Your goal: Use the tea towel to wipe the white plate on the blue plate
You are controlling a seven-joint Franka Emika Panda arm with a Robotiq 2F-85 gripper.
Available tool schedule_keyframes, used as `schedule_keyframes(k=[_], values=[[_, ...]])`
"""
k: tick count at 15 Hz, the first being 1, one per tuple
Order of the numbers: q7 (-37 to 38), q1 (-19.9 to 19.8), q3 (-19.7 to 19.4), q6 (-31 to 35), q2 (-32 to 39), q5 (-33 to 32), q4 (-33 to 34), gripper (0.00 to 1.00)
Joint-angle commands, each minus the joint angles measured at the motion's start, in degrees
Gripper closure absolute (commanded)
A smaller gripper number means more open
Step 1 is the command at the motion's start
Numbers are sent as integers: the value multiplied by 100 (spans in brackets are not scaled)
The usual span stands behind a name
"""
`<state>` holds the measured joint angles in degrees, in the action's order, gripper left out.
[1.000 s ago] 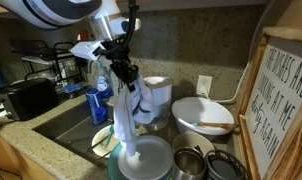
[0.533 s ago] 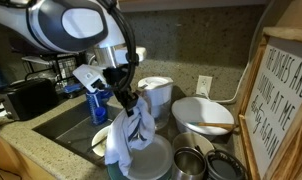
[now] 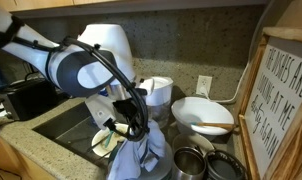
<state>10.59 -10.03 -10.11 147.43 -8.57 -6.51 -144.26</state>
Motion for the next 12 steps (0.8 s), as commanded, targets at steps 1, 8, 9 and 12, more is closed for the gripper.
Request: schedule_keyframes(k=[1,8,9,12], values=[[-342,-6,-56,363,357,447,-76,96],[-864,-32,-62,171,799,1430,-103,96],[-740,-70,-88,63,799,1285,-100,96],[-227,-170,-197,-299,818,638,-20,96]])
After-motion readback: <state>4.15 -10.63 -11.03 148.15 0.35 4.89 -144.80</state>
